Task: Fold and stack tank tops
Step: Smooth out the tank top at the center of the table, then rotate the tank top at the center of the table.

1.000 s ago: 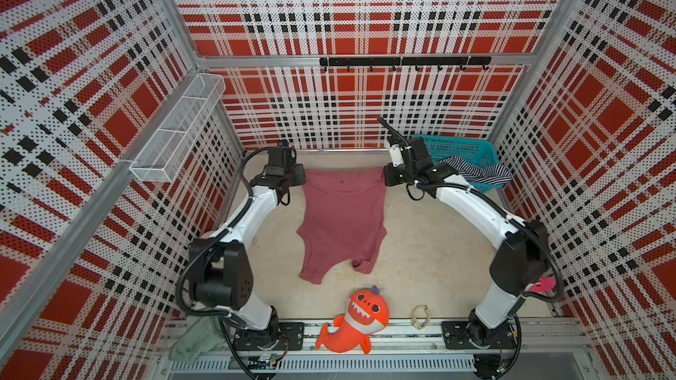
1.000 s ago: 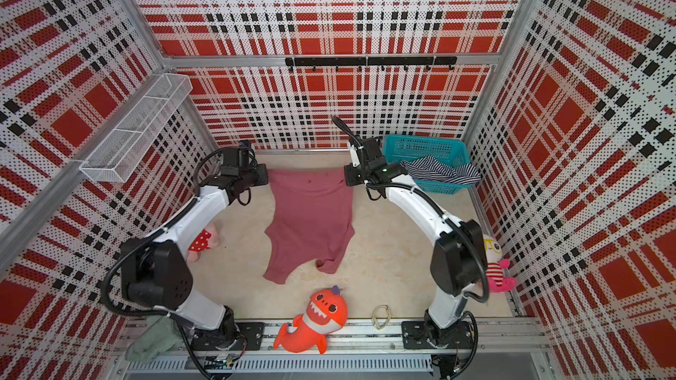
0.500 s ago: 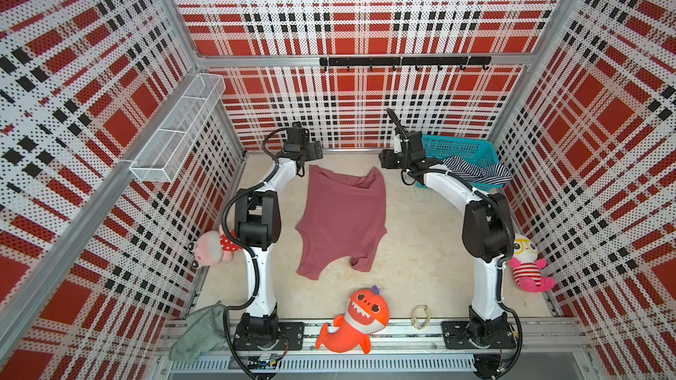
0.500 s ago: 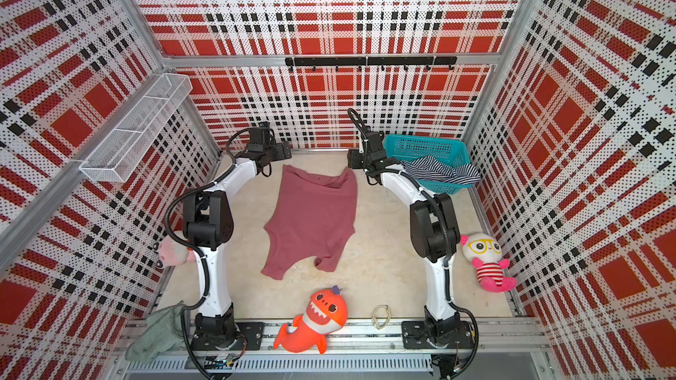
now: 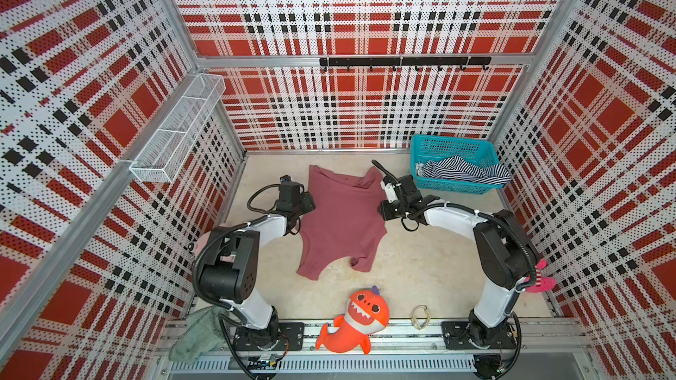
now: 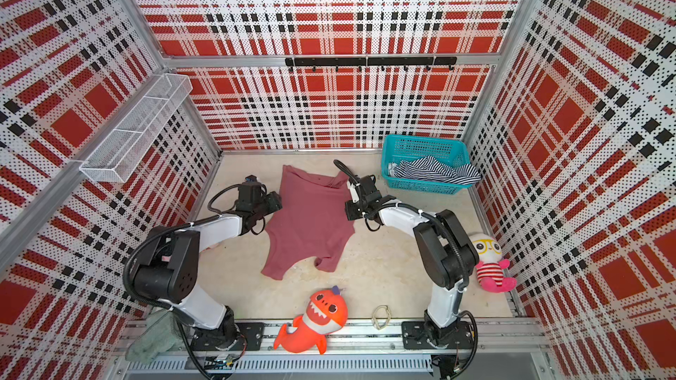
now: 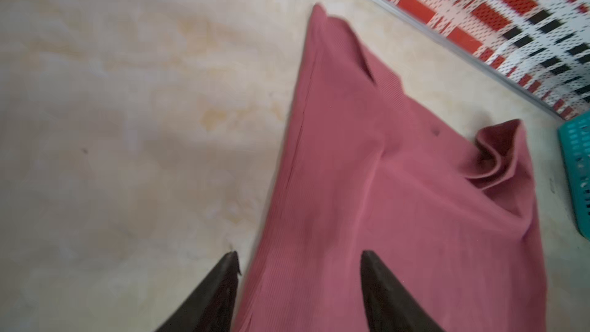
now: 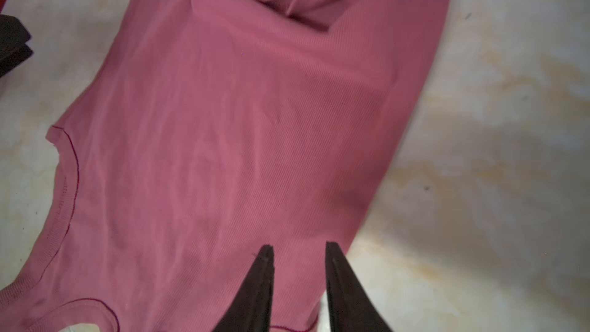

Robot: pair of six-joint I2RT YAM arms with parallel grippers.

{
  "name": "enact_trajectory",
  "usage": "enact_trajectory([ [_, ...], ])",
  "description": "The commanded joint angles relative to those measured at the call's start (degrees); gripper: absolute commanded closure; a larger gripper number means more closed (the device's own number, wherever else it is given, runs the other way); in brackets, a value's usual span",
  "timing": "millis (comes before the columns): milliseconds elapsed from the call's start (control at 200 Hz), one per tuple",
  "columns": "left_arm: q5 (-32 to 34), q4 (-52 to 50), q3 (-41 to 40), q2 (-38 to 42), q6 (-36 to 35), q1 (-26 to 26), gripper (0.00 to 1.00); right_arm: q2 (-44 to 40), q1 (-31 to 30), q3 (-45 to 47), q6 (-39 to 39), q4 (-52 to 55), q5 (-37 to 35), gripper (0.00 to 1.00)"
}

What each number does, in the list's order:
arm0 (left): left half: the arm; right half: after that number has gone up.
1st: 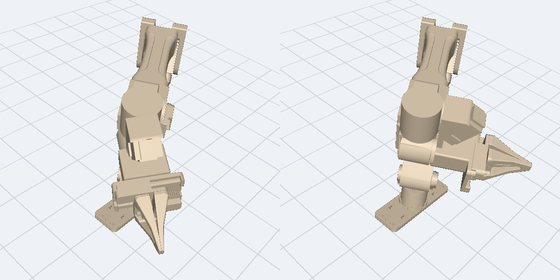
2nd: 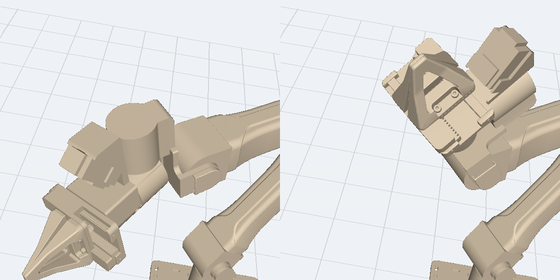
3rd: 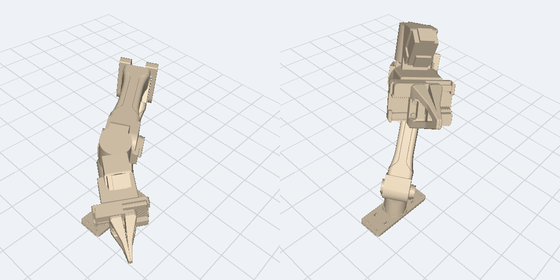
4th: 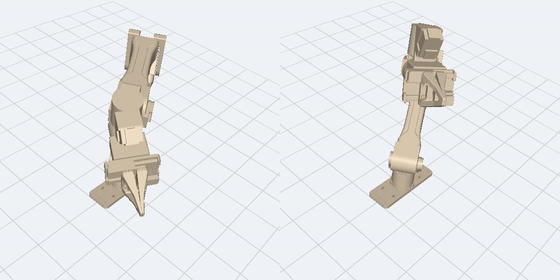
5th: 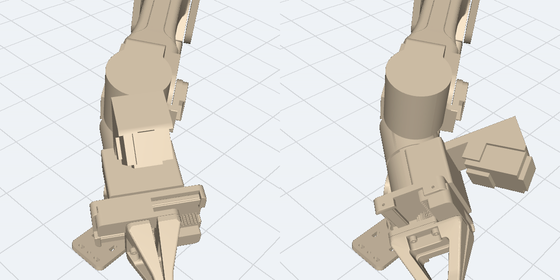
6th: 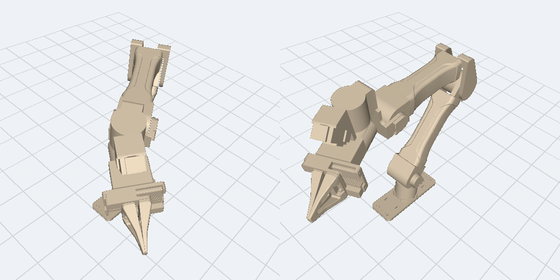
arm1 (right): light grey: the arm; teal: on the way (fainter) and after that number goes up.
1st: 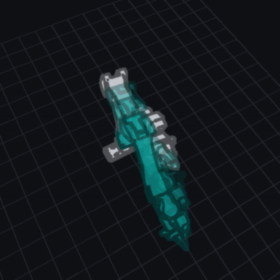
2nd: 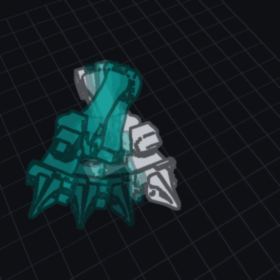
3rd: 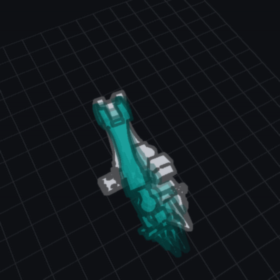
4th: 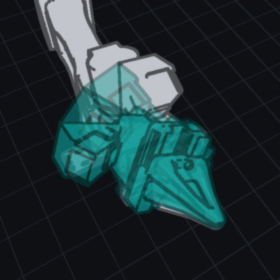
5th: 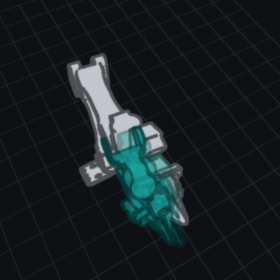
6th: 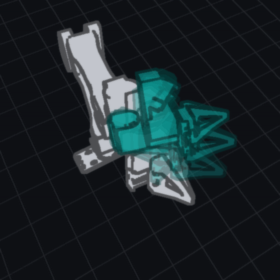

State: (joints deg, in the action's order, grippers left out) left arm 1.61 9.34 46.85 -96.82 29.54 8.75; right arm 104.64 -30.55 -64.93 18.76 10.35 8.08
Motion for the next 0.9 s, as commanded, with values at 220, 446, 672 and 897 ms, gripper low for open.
enact_trajectory([
  [220, -2.41, 8.44, 10.42, -16.34, 5.89, 2.58, 0.43, 1.36, -4.52, 9.1, 6.08, -12.27, -3.58, 0.85],
  [446, -6.04, 3.61, 26.89, -29.66, 5.23, 3.18, 0.45, 1.17, -10.62, 16.36, 15.45, -19.31, -0.14, 0.86],
  [672, -9.3, -12.92, 53.38, -45.05, -0.73, 3.72, 0.4, 3.37, -22.49, 18.56, 27.18, -41.03, 13.17, 0.84],
  [897, -14.28, -23.71, 75.09, -55.94, -7.92, 4.32, 0.39, -16.08, -22.42, 21.06, 19.88, -31.39, -0.24, 0.64],
])
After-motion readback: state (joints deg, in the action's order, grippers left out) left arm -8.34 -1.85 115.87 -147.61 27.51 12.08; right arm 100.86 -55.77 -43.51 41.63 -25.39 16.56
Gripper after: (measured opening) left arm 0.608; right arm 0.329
